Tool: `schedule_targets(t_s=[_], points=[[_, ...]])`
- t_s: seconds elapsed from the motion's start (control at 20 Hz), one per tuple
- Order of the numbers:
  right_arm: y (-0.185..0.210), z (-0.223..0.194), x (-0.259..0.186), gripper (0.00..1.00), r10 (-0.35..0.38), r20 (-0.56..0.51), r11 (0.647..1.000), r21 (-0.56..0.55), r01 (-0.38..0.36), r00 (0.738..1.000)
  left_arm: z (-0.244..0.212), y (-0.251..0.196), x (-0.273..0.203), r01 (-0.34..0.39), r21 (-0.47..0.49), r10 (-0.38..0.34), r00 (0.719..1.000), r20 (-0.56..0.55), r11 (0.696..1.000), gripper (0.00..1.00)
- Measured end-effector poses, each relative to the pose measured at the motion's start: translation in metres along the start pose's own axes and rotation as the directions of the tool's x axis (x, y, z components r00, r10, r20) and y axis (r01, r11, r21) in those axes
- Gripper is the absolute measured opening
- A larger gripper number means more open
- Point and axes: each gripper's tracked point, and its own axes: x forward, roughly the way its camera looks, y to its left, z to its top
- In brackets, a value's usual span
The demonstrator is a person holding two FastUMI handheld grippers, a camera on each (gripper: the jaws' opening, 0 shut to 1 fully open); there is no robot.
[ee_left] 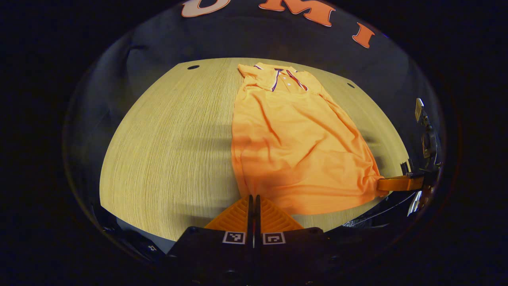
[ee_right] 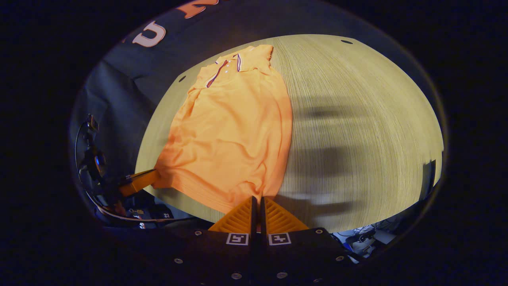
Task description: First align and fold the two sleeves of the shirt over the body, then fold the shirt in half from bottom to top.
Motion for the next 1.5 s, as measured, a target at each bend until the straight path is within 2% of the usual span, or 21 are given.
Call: schedule_targets(t_s=[0.1, 0.25, 0.4, 0.5, 0.6, 0.95, 1.2, 1.3, 1.5], points=[[0.02, 0.011, -0.008, 0.02, 0.108, 0.007, 0.993, 0.042, -0.108, 0.994, 0.018, -0.006, -0.007, 0.023, -0.011, -0.022, 0.999, 0.023, 1.0, 0.01], [0.024, 0.03, -0.015, 0.02, 0.146, 0.044, 0.988, 0.042, -0.148, 0.988, 0.042, -0.008, -0.014, 0.019, -0.012, -0.018, 0.998, 0.053, 1.0, 0.01], [0.05, 0.057, -0.025, 0.02, 0.264, 0.098, 0.96, 0.071, -0.271, 0.96, 0.07, -0.014, -0.022, 0.01, -0.008, -0.01, 0.995, 0.095, 1.0, 0.01], [0.057, 0.073, -0.028, 0.02, 0.315, 0.126, 0.945, 0.054, -0.324, 0.941, 0.091, -0.013, -0.024, -0.003, 0.01, 0.002, 0.991, 0.135, 1.0, 0.01], [0.055, 0.082, -0.03, 0.02, 0.321, 0.135, 0.941, 0.063, -0.331, 0.937, 0.109, -0.012, -0.029, -0.022, 0.022, 0.019, 0.99, 0.141, 1.0, 0.01], [0.052, 0.141, -0.045, 0.02, 0.333, 0.243, 0.921, 0.124, -0.37, 0.911, 0.185, -0.017, -0.03, 0.011, 0.046, -0.021, 0.974, 0.224, 0.999, 0.01], [0.063, 0.195, -0.037, 0.02, 0.31, 0.31, 0.918, 0.15, -0.368, 0.899, 0.238, -0.019, -0.011, 0.011, 0.144, -0.048, 0.966, 0.254, 0.989, 0.01], [0.068, 0.214, -0.035, 0.02, 0.303, 0.33, 0.916, 0.157, -0.368, 0.894, 0.255, -0.022, -0.005, 0.044, 0.123, -0.074, 0.964, 0.256, 0.991, 0.01], [0.07, 0.244, -0.031, 0.01, 0.285, 0.348, 0.921, 0.158, -0.356, 0.893, 0.289, -0.011, 0.011, 0.055, 0.103, -0.08, 0.962, 0.26, 0.993, 0.01]])
